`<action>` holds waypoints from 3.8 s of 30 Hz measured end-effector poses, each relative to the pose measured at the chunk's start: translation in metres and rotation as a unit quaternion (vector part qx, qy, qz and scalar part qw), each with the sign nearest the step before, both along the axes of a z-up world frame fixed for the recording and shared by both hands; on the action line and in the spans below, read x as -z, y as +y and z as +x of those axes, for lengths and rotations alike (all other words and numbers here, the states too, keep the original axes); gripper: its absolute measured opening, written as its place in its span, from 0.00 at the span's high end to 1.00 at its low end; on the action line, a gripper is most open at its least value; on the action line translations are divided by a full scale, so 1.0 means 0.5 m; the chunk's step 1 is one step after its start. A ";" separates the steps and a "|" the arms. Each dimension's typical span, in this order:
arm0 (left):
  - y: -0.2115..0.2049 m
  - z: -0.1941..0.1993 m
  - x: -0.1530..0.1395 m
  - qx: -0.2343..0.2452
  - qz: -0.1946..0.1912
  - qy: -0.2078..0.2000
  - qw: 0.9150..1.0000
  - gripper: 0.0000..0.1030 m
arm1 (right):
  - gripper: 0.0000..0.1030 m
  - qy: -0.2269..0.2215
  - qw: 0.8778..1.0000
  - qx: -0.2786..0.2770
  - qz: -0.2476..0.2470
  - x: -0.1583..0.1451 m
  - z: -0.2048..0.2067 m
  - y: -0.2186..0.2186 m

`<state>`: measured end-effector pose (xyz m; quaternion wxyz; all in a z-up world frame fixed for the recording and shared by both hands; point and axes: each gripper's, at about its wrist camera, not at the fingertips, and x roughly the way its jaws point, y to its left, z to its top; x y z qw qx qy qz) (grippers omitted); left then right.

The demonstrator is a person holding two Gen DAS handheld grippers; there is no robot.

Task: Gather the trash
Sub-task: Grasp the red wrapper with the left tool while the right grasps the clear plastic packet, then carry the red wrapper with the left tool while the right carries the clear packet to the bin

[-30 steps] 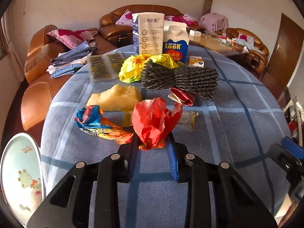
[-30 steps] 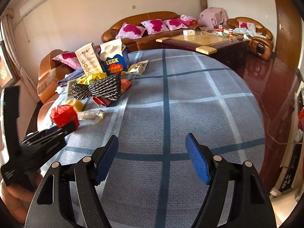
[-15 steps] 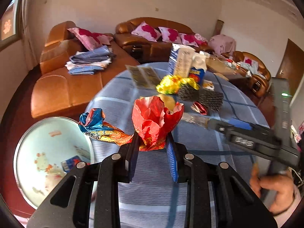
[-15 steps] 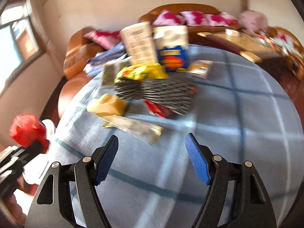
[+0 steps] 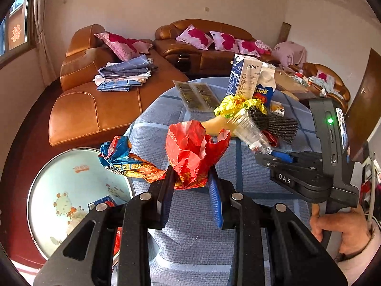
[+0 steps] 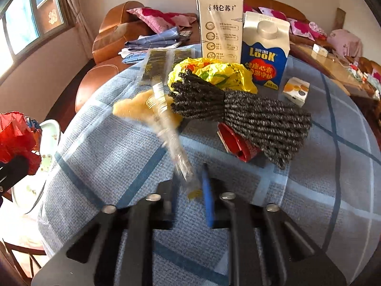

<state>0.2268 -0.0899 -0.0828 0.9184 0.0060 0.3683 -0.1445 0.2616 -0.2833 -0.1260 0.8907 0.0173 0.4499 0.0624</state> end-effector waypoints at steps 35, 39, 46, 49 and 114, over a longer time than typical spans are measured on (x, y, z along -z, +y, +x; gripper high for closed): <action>0.069 -0.131 -0.058 -0.003 -0.026 -0.041 0.999 0.73 | 0.91 -0.078 0.994 0.042 0.072 -0.112 -0.301 0.074; 0.096 -0.147 -0.057 -0.012 -0.035 -0.037 0.999 0.73 | 0.91 -0.085 0.993 0.039 0.069 -0.120 -0.316 0.097; 0.143 -0.167 -0.058 -0.023 -0.044 -0.038 0.998 0.73 | 0.91 -0.087 0.994 0.022 0.068 -0.125 -0.331 0.138; 0.164 -0.178 -0.058 -0.032 -0.046 -0.039 0.998 0.73 | 0.91 -0.087 0.994 0.013 0.068 -0.127 -0.338 0.156; 0.372 -0.093 0.018 -0.157 -0.038 0.008 0.987 0.73 | 0.91 -0.048 0.990 -0.121 0.056 -0.092 -0.189 0.440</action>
